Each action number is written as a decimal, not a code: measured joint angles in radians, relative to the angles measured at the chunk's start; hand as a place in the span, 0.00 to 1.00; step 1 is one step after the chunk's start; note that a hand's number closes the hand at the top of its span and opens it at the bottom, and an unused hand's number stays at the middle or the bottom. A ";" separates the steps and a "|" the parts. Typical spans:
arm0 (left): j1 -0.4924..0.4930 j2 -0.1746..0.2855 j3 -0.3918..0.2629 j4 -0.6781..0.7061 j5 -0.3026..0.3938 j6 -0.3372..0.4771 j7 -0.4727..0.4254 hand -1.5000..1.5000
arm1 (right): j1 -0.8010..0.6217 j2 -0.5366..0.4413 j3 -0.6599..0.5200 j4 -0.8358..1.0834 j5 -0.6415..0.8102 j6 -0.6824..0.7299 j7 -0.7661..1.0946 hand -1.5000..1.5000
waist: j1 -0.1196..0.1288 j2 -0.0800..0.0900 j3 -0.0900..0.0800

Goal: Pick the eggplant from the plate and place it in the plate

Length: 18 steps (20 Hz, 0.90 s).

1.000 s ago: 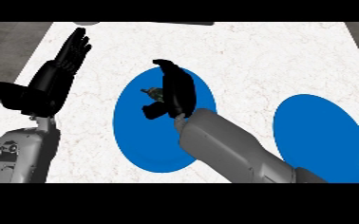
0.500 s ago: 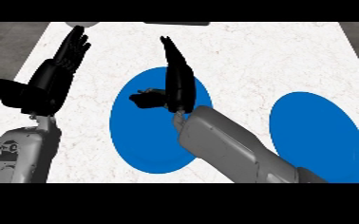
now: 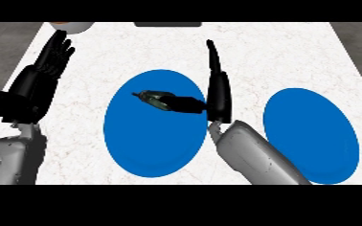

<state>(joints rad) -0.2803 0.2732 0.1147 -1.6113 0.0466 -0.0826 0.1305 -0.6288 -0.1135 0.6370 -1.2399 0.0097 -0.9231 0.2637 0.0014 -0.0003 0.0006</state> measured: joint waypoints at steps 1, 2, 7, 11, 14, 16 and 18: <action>0.011 0.003 0.003 -0.008 0.001 -0.003 -0.003 0.50 | 0.042 -0.026 -0.007 -0.044 -0.005 0.012 -0.017 0.00 | -0.002 -0.001 0.000; 0.001 0.009 0.009 -0.001 0.002 -0.008 0.002 0.50 | 0.073 -0.045 -0.025 -0.065 -0.019 0.037 -0.048 0.00 | -0.003 -0.001 0.000; 0.020 0.002 0.014 -0.002 -0.005 -0.011 -0.014 0.50 | 0.243 -0.173 -0.082 -0.233 -0.049 0.143 -0.125 0.00 | -0.009 -0.001 0.000; 0.015 -0.004 0.011 -0.015 -0.013 -0.007 0.001 0.50 | 0.366 -0.260 -0.160 -0.307 -0.098 0.244 -0.211 0.00 | -0.010 -0.001 0.000; 0.013 -0.011 0.007 -0.022 -0.020 -0.005 0.010 0.50 | 0.454 -0.311 -0.202 -0.392 -0.113 0.299 -0.230 0.00 | -0.009 -0.001 0.000; 0.014 -0.014 0.010 -0.011 -0.022 -0.011 -0.002 0.50 | 0.499 -0.322 -0.240 -0.403 -0.129 0.348 -0.269 0.00 | -0.008 -0.001 0.000; 0.011 -0.009 0.021 -0.006 -0.019 -0.019 -0.006 0.50 | 0.517 -0.337 -0.284 -0.405 -0.130 0.387 -0.281 0.00 | -0.007 -0.001 0.000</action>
<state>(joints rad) -0.2692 0.2639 0.1353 -1.6178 0.0277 -0.1012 0.1249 -0.1120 -0.4501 0.3529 -1.6452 -0.1198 -0.5363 -0.0178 -0.0052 -0.0010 0.0002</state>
